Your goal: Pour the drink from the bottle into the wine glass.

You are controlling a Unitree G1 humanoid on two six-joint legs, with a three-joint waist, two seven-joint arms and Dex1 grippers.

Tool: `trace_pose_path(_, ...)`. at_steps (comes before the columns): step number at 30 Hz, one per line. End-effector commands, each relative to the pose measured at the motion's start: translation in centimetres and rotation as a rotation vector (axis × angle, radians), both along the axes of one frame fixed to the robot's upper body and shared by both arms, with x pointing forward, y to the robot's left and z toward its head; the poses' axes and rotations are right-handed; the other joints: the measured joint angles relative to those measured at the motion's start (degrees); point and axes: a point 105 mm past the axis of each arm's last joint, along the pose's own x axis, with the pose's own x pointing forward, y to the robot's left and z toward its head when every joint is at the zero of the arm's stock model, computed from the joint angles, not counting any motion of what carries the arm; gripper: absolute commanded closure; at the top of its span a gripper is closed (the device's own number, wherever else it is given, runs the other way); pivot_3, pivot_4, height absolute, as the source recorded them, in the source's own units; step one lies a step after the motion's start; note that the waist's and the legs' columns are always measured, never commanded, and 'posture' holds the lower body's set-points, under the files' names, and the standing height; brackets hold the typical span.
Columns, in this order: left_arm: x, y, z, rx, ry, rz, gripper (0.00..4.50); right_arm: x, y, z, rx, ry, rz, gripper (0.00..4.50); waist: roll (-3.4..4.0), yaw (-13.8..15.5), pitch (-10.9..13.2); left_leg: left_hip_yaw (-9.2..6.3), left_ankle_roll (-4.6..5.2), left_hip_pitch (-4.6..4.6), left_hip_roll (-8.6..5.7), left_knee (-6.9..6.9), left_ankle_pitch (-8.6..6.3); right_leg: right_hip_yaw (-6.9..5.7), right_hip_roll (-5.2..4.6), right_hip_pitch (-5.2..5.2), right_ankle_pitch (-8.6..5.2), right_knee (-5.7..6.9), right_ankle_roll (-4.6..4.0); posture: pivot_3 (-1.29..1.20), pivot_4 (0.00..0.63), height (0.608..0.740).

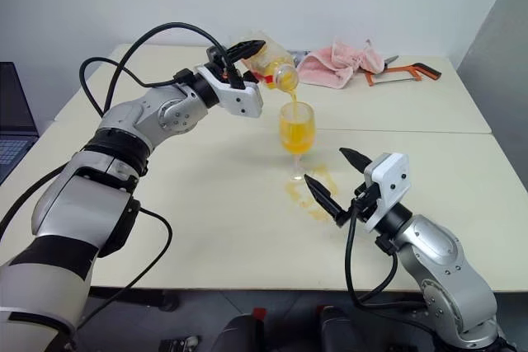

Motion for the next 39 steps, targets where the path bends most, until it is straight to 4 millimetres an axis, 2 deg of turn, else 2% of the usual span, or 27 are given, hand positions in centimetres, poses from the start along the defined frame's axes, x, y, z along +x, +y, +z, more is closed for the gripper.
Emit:
trace_pose_path(1, -0.40, -0.24, 2.73, -0.034, -0.076, -0.014, 2.79, -0.84, 0.55, 1.04, 0.003, -0.045, 0.024, 0.00, 0.00, 0.00, 0.00, 0.00, 0.00, 0.00, 0.00, 0.00, 0.00, 0.00, 0.00, 0.00, 0.00, 0.00, 0.00, 0.00, 0.150, 0.740)
trace_pose_path(39, -0.53, -0.47, 3.13, -0.020, -0.085, -0.022, 2.79, -0.80, 0.88, 0.60, 0.012, -0.038, 0.019, 0.00, 0.00, 0.00, 0.00, 0.00, 0.00, 0.00, -0.01, 0.02, 0.00, 0.00, -0.01, 0.00, 0.00, 0.02, 0.00, 0.00, 0.150, 0.740)
